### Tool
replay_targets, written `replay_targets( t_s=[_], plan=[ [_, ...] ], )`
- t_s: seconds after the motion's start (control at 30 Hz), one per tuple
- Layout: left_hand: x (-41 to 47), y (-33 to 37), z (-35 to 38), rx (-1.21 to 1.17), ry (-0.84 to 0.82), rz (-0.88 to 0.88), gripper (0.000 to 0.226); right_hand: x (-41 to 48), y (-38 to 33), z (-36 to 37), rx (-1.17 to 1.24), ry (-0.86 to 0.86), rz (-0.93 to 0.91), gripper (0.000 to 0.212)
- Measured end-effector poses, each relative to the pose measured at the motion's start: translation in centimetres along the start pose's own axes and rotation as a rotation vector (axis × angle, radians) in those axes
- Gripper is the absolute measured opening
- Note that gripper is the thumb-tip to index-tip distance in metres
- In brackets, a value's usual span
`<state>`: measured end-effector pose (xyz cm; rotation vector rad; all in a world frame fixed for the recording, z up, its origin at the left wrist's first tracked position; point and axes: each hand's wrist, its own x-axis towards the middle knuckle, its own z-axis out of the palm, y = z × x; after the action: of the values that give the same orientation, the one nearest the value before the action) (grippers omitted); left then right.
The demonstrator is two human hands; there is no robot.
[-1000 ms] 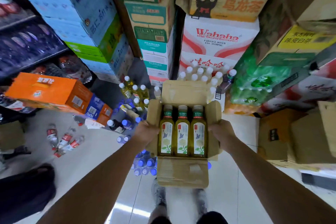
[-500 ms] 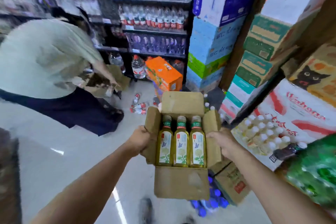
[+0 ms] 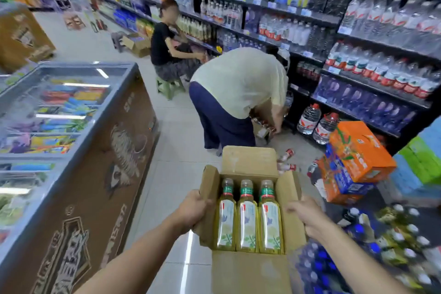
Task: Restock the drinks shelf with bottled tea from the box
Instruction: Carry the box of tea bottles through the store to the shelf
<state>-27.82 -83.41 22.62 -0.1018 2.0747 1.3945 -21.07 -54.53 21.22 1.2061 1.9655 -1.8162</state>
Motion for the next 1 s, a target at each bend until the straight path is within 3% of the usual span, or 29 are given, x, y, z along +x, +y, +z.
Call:
replay_targets(
  t_s=[0.2,0.43,0.53,0.73,1.0],
  plan=[
    [1.9,-2.0,-14.2,-0.116,0.177,-0.064,0.006,4.5,-7.0,15.2,-0.176,-0.17,0.029,0.041],
    [6.7,-1.2,-26.8,-0.246,0.353,-0.119,0.005,10.6,-16.8,30.4,-0.29,-0.317,-0.041,0.033],
    [10.5,0.1,-31.2,-0.284,0.446,-0.14,0.027,15.5,-21.0,36.0,-0.36,-0.376,-0.07,0.044],
    [18.9,4.8,-39.8,-0.34,0.541,-0.175,0.004,22.1,-32.5,45.0,-0.412,-0.451,-0.102,0.03],
    [34.4,10.5,-51.8,-0.27,0.578,-0.188,0.009,32.6,-46.6,55.3,-0.425,-0.449,-0.137,0.029]
  ],
)
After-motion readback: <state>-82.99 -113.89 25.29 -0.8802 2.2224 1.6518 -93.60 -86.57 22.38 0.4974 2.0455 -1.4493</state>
